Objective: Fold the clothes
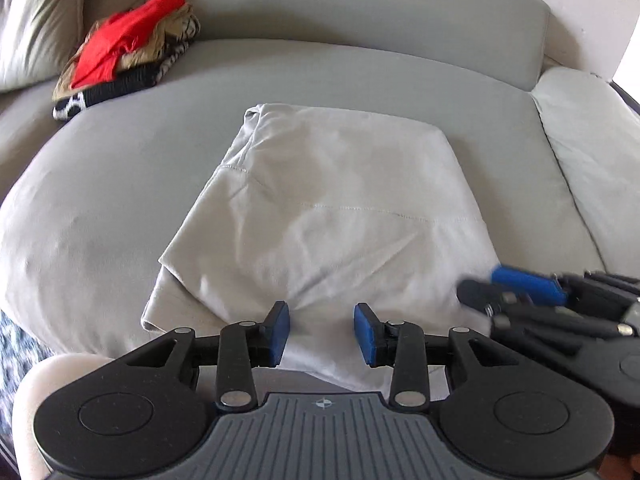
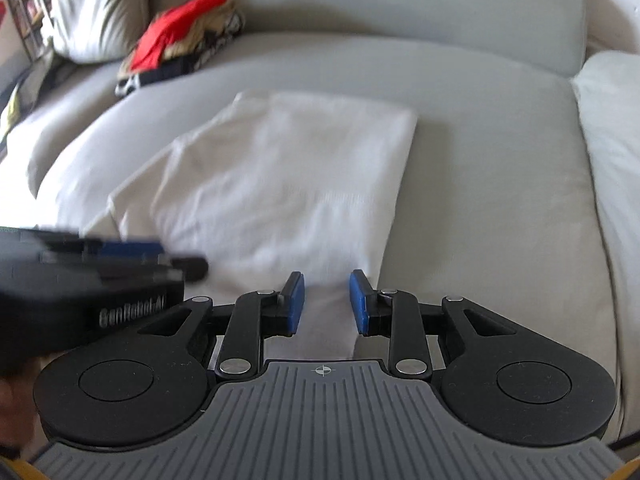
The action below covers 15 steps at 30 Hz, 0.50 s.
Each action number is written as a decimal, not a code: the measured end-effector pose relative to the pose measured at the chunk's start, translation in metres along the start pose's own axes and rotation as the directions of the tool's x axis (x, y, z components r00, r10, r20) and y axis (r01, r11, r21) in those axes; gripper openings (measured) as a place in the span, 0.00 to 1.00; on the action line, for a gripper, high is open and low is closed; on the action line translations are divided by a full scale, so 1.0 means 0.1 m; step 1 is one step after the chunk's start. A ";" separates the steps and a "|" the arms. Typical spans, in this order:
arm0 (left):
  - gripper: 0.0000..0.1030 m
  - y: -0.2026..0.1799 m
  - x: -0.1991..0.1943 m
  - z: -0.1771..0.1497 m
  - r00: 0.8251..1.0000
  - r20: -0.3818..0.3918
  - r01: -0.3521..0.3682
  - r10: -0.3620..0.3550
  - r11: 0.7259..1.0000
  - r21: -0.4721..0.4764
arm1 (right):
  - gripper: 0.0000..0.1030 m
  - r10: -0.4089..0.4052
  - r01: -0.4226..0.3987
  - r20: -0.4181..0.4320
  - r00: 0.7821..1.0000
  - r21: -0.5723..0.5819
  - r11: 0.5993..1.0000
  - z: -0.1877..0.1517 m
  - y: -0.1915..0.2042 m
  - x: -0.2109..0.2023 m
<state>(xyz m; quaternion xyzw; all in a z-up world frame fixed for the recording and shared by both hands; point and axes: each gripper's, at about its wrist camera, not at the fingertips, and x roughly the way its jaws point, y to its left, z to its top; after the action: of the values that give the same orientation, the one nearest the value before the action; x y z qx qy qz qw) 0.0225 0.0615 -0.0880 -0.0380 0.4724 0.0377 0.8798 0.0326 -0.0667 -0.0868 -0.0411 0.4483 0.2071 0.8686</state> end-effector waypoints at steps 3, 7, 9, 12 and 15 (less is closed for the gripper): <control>0.34 -0.11 -0.05 -0.09 0.999 0.010 -0.039 0.038 0.997 0.066 | 0.32 -0.016 0.016 0.002 1.000 -0.076 0.997 -0.13 0.00 -0.11; 0.34 -0.21 -0.12 -0.19 0.998 -0.030 -0.054 0.058 0.991 0.120 | 0.37 0.010 -0.014 -0.086 0.996 -0.039 0.999 -0.25 -0.16 -0.25; 0.31 -0.17 -0.18 -0.22 0.996 -0.085 0.000 0.008 0.995 0.096 | 0.37 0.041 -0.038 -0.106 0.993 0.030 0.999 -0.29 -0.31 -0.40; 0.38 0.01 -0.30 -0.25 0.976 -0.149 0.156 -0.156 0.988 -0.014 | 0.50 0.102 -0.095 -0.057 0.993 0.121 0.988 -0.26 -0.53 -0.60; 0.43 0.31 -0.38 -0.22 0.973 -0.097 0.196 -0.207 0.974 -0.117 | 0.61 0.133 -0.129 0.001 0.991 0.259 0.957 -0.21 -0.78 -0.63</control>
<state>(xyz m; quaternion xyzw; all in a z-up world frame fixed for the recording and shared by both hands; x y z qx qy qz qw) -0.0193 0.0891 -0.0696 -0.1345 0.5107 -0.0288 0.8487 0.0148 -0.1638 -0.0580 0.1006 0.4802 0.2035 0.8473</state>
